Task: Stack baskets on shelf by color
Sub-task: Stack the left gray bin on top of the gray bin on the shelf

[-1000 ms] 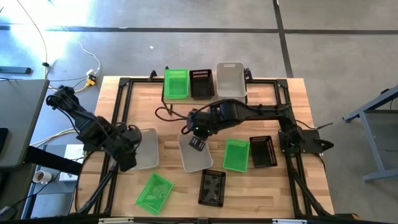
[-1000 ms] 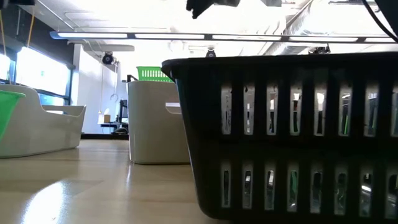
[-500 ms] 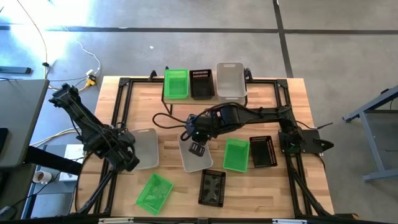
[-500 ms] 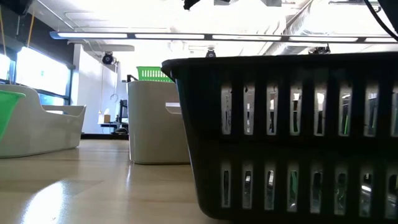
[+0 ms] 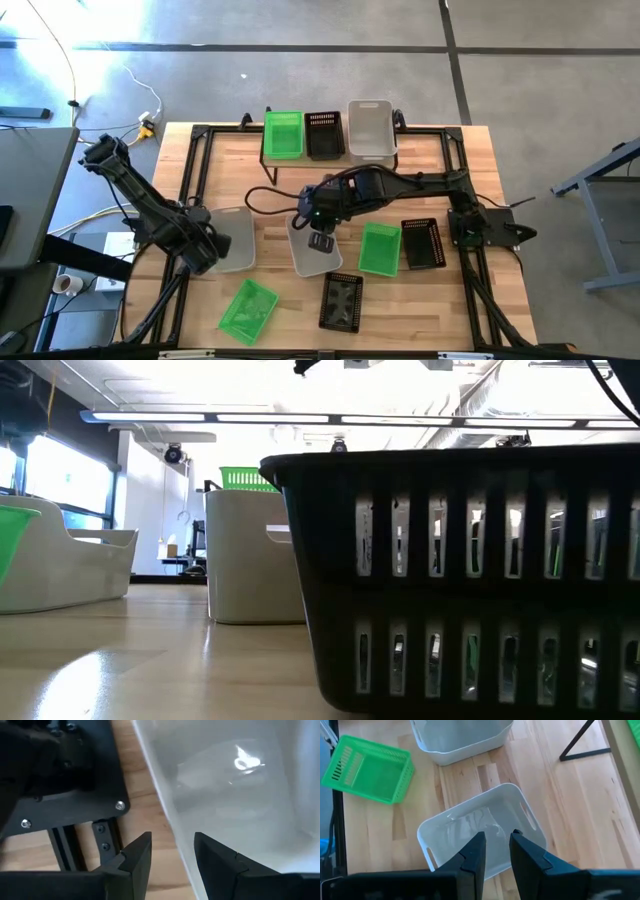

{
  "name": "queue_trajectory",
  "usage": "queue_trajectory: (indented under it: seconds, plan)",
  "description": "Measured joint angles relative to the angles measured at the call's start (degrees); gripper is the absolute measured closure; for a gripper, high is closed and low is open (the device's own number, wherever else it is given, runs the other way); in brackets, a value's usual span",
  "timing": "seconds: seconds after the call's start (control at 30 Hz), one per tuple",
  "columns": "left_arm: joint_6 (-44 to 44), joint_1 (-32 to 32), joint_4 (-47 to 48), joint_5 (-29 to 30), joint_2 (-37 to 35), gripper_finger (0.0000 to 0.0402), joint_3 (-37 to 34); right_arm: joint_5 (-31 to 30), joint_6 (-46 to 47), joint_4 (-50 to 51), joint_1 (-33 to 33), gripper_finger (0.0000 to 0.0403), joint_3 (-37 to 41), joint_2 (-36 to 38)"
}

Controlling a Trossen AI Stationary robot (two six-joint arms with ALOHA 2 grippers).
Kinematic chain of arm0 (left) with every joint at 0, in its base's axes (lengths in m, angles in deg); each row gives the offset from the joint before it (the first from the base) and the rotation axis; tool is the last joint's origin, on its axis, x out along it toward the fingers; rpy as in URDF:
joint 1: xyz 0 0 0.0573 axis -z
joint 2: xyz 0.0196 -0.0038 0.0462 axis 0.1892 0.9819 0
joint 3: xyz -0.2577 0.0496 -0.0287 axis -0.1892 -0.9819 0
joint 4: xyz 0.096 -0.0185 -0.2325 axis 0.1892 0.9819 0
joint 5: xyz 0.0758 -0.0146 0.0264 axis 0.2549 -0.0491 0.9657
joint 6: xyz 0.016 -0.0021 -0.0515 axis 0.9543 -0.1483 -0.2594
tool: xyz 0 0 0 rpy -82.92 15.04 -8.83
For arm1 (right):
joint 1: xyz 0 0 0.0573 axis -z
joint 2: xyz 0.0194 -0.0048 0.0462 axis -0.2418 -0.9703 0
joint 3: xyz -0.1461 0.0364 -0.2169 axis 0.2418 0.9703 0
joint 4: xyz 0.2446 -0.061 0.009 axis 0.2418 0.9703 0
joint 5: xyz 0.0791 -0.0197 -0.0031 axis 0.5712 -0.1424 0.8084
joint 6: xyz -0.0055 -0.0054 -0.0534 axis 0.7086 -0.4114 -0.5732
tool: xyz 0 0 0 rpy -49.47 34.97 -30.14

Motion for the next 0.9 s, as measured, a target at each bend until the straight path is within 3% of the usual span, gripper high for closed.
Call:
queue_trajectory:
  seconds: [0.33,0.73,0.9]
  plan:
    - [-4.6,-1.1,-4.9,0.9,0.5,0.0261,-1.9,0.0,-1.5,0.0,0.0,0.0327,0.0,0.0]
    - [-4.8,-5.1,-9.2,-1.5,8.2,0.0262,-2.5,0.0,-3.9,0.1,0.0,0.0327,0.0,0.0]
    - [-4.8,-5.9,-11.2,-1.7,10.8,0.0282,-2.9,0.0,-5.8,0.3,0.0,0.0327,0.0,0.0]
